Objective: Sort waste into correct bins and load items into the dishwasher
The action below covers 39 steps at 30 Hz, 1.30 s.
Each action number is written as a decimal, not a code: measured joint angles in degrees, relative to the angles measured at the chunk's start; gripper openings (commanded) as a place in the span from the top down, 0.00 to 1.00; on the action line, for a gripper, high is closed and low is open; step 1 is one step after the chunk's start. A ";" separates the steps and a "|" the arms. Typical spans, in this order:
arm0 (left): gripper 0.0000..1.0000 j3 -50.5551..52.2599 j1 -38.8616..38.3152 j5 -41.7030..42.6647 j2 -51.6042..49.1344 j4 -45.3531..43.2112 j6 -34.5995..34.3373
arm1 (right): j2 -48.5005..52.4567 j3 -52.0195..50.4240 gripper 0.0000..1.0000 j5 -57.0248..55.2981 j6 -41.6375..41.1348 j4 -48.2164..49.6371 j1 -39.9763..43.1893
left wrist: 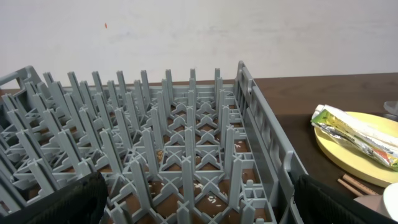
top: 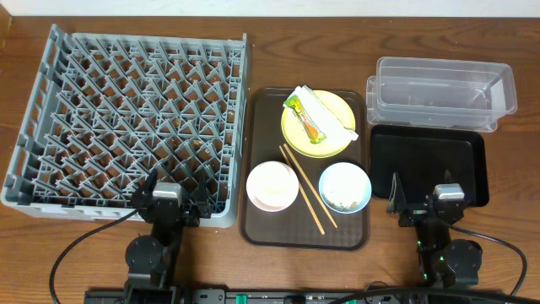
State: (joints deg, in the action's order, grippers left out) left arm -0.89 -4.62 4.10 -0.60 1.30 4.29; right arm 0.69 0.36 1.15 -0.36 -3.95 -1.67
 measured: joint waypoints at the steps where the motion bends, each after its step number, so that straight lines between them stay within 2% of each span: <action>1: 0.02 0.00 0.00 0.00 0.00 0.00 0.00 | 0.00 0.00 0.01 0.00 0.00 0.00 0.00; 28: 0.02 -0.87 0.00 -0.20 -0.46 1.42 -1.07 | 0.00 0.00 0.01 -1.16 -2.16 0.00 0.00; 35: 0.02 -3.69 0.00 -0.17 -8.04 3.85 -1.77 | 2.12 1.66 0.01 -2.05 -3.30 -2.19 0.00; 39: 0.02 -9.60 0.00 -0.20 -15.10 5.90 -1.99 | 7.80 5.77 0.01 -2.23 -3.52 -2.71 0.00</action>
State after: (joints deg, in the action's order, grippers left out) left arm -10.48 -4.62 3.90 -15.70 7.20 2.31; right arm 8.49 6.13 -1.08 -3.88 -6.66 -1.67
